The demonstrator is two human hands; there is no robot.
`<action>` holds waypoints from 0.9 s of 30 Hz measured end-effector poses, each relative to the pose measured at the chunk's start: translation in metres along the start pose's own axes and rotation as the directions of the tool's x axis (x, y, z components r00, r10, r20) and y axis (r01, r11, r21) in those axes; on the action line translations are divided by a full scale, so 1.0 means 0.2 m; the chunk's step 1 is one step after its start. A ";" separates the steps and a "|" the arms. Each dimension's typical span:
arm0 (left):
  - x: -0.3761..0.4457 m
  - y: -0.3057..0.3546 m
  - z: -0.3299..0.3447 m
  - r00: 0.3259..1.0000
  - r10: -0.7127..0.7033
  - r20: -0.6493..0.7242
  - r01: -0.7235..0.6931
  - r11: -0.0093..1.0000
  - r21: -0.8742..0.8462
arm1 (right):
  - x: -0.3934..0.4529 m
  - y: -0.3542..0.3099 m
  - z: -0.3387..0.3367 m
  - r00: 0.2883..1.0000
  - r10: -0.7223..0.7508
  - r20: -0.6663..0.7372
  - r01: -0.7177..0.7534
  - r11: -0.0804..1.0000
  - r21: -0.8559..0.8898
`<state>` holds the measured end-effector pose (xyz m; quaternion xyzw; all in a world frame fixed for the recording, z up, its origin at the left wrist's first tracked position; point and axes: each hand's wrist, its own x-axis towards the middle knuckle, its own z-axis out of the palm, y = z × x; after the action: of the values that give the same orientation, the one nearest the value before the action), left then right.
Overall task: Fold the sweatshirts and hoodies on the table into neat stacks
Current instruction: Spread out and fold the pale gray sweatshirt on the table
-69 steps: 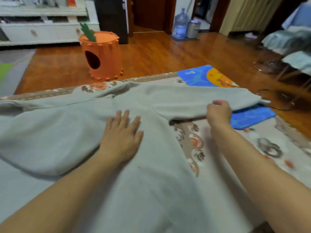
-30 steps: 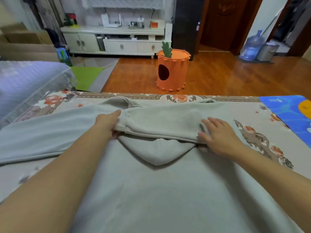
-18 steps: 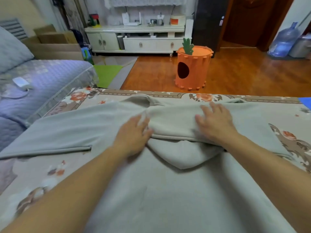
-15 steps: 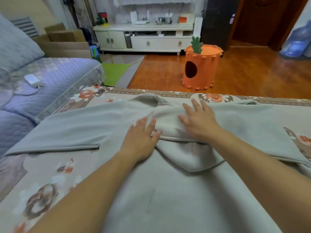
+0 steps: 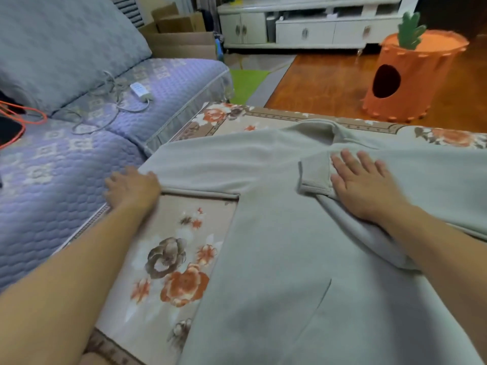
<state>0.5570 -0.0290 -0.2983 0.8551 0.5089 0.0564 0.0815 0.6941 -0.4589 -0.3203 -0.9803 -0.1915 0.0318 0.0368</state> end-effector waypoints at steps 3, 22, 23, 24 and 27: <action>0.07 -0.14 0.06 0.984 -0.151 0.100 0.146 0.988 0.048 | -0.01 -0.01 0.00 1.000 0.004 -0.029 -0.004 1.000 -0.002; -0.56 0.72 -0.40 0.720 0.391 -0.573 -0.682 0.248 -0.688 | -0.08 0.07 -0.24 0.993 0.109 -0.054 -0.021 0.590 0.807; -0.72 0.80 -0.41 0.573 0.507 -0.644 -0.798 0.168 -0.578 | -0.12 0.12 -0.33 0.983 0.181 -0.031 -0.035 0.353 0.935; -0.85 0.86 -0.38 0.435 0.618 -0.655 -0.866 0.088 -0.493 | -0.18 0.19 -0.42 0.964 0.265 -0.004 -0.031 0.127 0.991; -1.30 1.02 -0.24 0.048 0.923 -0.382 -0.918 -0.110 -0.380 | -0.42 0.52 -0.59 0.878 0.465 0.110 0.052 -0.321 0.946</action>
<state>0.6005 -0.3493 -0.2138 0.8991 -0.2665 0.2331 0.2575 0.6645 -0.5936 -0.2082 -0.5598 0.1053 0.0162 0.8218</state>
